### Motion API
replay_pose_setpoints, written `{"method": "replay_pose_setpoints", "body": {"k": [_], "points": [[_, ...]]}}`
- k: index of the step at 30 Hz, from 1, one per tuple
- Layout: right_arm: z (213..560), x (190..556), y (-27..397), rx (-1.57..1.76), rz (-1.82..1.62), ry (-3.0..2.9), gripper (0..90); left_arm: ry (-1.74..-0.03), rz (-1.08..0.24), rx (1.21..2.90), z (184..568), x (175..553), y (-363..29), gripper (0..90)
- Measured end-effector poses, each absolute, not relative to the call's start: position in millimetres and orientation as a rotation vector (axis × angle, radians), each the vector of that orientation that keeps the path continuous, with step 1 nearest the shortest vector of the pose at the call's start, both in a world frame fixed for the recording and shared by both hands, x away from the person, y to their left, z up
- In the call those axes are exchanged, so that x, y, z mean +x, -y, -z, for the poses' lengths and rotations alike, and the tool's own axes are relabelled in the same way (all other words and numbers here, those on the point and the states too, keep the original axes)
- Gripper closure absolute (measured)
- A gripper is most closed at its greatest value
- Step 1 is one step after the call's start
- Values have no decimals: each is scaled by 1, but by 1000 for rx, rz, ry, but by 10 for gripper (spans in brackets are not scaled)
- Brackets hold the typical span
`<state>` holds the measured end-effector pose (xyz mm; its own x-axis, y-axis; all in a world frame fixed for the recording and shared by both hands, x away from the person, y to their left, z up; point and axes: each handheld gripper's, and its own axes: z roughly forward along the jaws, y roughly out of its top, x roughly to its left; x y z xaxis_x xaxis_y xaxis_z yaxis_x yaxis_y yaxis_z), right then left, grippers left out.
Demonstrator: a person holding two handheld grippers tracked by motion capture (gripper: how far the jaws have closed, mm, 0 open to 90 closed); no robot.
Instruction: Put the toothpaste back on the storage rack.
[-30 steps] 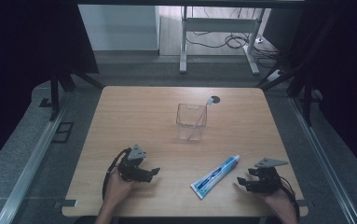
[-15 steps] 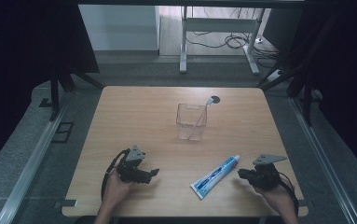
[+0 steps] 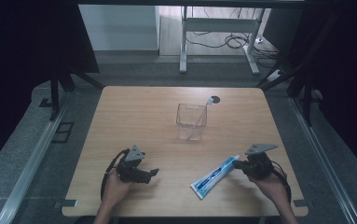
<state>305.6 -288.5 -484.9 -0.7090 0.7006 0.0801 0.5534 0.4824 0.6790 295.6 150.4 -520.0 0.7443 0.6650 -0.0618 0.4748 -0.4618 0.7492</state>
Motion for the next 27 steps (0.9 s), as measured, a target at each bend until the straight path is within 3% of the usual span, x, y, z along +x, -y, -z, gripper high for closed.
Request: {"method": "replay_pose_setpoints", "body": {"k": [27], "points": [[499,356,266,1132,-941,-2576,891,-853,-298,2168,522,296,-148,135]]}}
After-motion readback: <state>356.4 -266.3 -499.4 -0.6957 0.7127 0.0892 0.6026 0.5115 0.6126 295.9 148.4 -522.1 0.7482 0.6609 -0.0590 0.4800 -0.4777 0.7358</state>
